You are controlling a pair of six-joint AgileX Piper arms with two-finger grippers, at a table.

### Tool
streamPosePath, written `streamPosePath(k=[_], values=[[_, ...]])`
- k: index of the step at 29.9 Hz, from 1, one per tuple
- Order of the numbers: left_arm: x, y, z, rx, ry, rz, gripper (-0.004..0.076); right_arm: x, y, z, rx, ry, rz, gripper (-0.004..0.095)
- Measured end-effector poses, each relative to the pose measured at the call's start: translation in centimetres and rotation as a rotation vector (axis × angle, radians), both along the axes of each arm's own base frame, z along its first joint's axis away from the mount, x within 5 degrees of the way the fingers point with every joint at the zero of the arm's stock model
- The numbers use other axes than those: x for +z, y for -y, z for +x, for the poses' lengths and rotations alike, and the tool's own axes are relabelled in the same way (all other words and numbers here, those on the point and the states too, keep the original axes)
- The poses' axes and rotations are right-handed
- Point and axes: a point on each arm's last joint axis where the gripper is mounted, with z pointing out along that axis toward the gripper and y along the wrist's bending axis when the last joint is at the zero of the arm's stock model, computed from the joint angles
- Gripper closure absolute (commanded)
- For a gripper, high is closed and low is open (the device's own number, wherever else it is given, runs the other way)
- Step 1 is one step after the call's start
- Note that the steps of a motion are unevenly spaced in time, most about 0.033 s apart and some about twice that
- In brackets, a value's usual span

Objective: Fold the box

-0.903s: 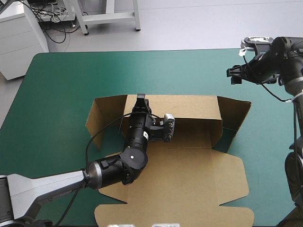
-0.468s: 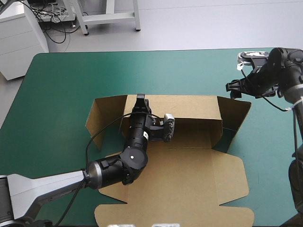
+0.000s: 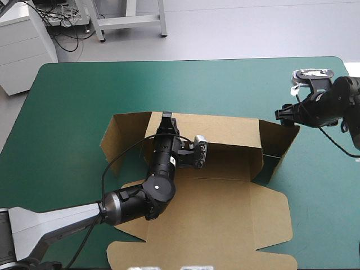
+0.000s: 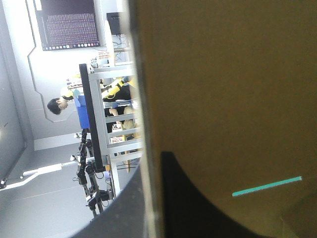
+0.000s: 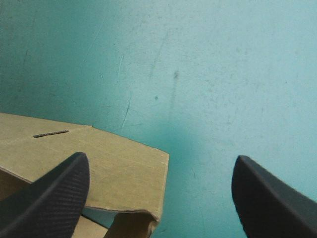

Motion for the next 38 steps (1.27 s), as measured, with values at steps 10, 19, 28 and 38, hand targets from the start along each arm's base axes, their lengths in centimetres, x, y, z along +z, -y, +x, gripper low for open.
streamPosePath(k=[10,19,28,38], values=[[0.1,0.1,0.0,-0.011,0.021,0.007,0.0756,-1.3,0.1,0.1,-0.015,0.050,0.005,0.0186],[0.2,0.0,0.4,0.000,0.037,-0.015,0.0756,-1.5,0.1,0.0,-0.021,0.044,0.009,0.0186],[1.0,-1.0,1.8,0.077,0.069,-0.026,0.0756,-1.5,0.1,0.0,-0.033,0.043,0.020,0.0185],[0.9,-1.1,1.8,0.090,0.056,-0.033,0.0756,-1.8,-0.2,0.3,-0.023,0.037,0.053,0.0186]])
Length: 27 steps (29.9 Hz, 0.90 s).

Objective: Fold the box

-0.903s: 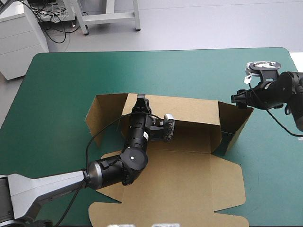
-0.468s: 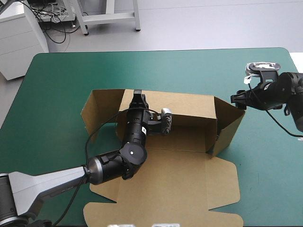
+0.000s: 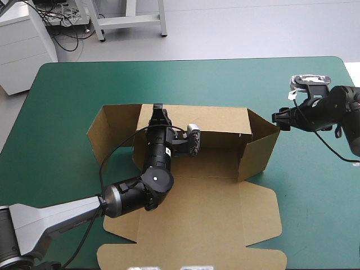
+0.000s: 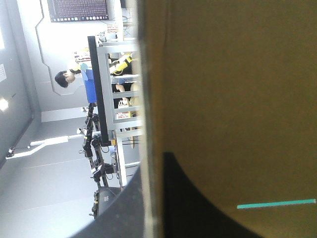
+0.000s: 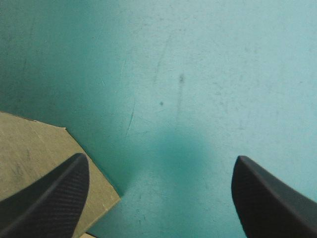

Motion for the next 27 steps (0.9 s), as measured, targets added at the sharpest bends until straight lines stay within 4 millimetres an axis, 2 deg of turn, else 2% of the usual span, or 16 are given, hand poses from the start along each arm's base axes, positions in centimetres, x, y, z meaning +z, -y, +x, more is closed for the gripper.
streamPosePath(k=[5,9,15,20,27], values=[[0.0,0.0,0.0,0.000,-0.001,0.000,0.0756,-1.7,-0.5,-0.1,0.037,-0.022,0.046,0.0186],[0.0,0.0,0.0,0.004,0.000,0.000,0.0756,-3.3,-0.8,-1.2,0.063,-0.016,0.070,0.0186],[0.0,0.0,0.0,0.004,-0.001,-0.001,0.0756,-3.8,-1.2,-3.6,0.150,0.036,0.068,0.0186],[0.0,0.0,0.0,0.004,-0.001,-0.001,0.0756,-4.5,-1.7,-5.4,0.290,0.042,0.043,0.0186],[0.0,0.0,0.0,0.004,-0.002,0.000,0.0756,-5.8,-2.5,-6.4,0.440,0.033,0.071,0.0186]])
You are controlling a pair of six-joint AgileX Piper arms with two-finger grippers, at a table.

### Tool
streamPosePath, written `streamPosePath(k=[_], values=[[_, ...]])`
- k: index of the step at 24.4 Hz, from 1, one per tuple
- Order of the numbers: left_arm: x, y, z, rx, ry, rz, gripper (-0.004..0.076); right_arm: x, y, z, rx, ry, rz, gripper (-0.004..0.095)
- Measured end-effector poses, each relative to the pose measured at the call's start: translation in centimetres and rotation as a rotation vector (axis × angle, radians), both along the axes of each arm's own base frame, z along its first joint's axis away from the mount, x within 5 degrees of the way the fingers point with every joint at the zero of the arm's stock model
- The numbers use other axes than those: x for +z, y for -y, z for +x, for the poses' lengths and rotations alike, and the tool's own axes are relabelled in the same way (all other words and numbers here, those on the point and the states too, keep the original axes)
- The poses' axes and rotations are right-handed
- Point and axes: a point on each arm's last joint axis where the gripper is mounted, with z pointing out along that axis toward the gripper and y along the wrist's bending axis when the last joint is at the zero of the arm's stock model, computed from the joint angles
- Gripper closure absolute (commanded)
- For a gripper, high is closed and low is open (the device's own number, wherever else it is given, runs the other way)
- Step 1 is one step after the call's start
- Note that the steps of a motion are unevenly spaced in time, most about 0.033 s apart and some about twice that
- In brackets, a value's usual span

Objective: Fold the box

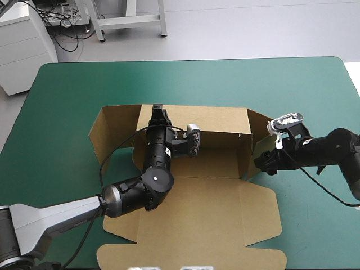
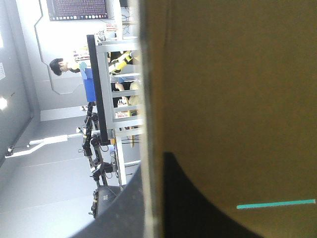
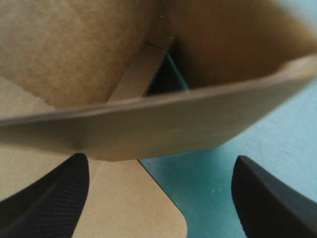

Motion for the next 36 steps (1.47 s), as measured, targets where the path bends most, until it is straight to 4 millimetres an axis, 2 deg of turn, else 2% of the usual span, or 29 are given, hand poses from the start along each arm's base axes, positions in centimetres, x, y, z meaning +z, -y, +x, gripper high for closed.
streamPosePath(k=[9,15,20,23,31,34,36], values=[[0.0,0.0,0.0,0.000,0.000,0.000,0.0756,-0.4,-0.5,-0.1,0.047,0.030,0.048,0.0186],[0.0,0.0,0.0,0.000,0.000,0.000,0.0756,-0.2,-0.8,-1.0,0.024,-0.062,0.095,0.0186],[0.0,0.0,0.0,0.000,0.000,0.000,0.0756,2.7,-0.8,-3.6,-0.057,-0.019,0.152,0.0186],[0.0,0.0,0.0,0.000,0.000,0.000,0.0756,4.9,-0.7,-3.9,-0.119,-0.018,0.171,0.0186],[0.0,0.0,0.0,-0.003,-0.001,-0.001,0.0756,11.0,0.5,-2.6,-0.267,0.076,0.121,0.0186],[0.0,0.0,0.0,-0.004,-0.002,-0.001,0.0756,12.7,1.2,-1.6,-0.324,0.083,0.057,0.0186],[0.0,0.1,0.0,-0.006,-0.003,-0.001,0.0756,13.5,1.7,0.0,-0.364,0.068,0.004,0.0186]])
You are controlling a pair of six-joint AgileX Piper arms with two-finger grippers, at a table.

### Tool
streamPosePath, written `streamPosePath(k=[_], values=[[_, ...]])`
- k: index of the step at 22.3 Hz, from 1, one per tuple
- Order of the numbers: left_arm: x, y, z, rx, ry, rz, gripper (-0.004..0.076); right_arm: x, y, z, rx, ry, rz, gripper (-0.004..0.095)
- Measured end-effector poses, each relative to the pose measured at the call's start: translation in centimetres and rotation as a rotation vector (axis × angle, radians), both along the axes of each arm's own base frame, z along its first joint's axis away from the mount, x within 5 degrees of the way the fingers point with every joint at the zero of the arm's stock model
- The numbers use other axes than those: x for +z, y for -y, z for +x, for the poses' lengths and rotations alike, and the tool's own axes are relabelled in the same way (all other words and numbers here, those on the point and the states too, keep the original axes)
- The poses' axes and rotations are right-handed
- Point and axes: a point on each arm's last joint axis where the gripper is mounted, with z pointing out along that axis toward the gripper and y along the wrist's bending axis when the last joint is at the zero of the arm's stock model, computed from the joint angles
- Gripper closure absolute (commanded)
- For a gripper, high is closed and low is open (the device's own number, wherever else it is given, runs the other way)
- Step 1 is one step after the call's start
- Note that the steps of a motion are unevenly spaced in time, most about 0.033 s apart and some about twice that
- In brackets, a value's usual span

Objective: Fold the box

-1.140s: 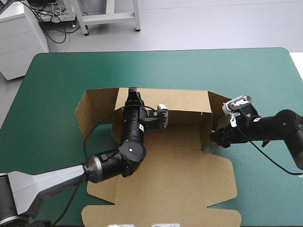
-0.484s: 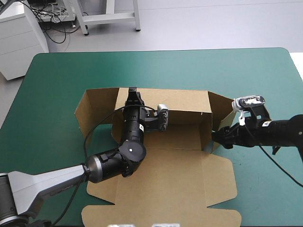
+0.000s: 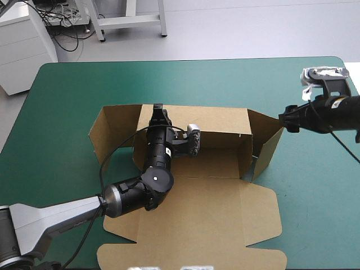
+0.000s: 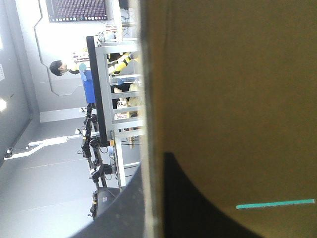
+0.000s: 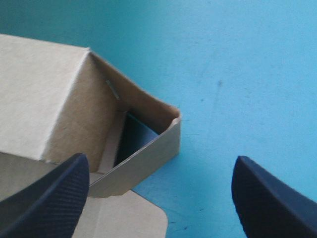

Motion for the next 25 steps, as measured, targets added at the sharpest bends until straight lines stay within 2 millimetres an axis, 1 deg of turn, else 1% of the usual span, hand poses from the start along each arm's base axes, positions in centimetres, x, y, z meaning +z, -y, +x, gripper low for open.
streamPosePath(k=[1,4,8,10,11,12,13,14,15,17,21,25], values=[[0.0,0.0,0.0,0.000,0.000,0.000,0.0756,0.2,0.2,1.3,-0.012,-0.013,-0.017,0.0186],[0.0,0.0,0.0,-0.001,0.000,0.000,0.0756,0.3,0.2,4.0,-0.022,-0.018,-0.023,0.0186],[0.0,0.0,0.0,-0.001,0.000,0.000,0.0756,-0.2,0.2,7.4,-0.028,-0.035,-0.018,0.0186],[0.0,0.0,0.0,-0.001,0.000,0.000,0.0756,-0.9,0.2,9.2,-0.032,-0.055,-0.015,0.0186],[0.0,0.0,0.0,-0.001,0.000,0.000,0.0756,-1.7,0.2,10.8,-0.043,-0.076,-0.009,0.0186],[0.0,0.0,0.0,-0.001,0.000,0.000,0.0756,-2.0,0.2,11.4,-0.047,-0.083,-0.011,0.0186],[0.0,0.0,0.0,-0.001,0.000,0.000,0.0756,-3.1,0.3,12.6,-0.054,-0.111,-0.014,0.0186],[0.0,0.0,0.0,-0.001,0.000,0.000,0.0756,-3.6,0.3,13.1,-0.055,-0.124,-0.015,0.0186],[0.0,0.0,0.0,-0.001,0.000,0.000,0.0756,-4.7,0.3,13.8,-0.057,-0.153,-0.015,0.0186],[0.0,0.0,0.0,-0.001,0.000,0.000,0.0756,-5.2,0.3,14.2,-0.058,-0.167,-0.017,0.0186],[0.0,0.0,0.0,-0.002,0.000,0.003,0.0756,-5.4,0.2,14.1,-0.054,-0.176,-0.008,0.0186],[0.0,0.0,0.0,0.000,-0.003,0.002,0.0756,-7.3,0.1,12.9,-0.022,-0.245,-0.022,0.0186]])
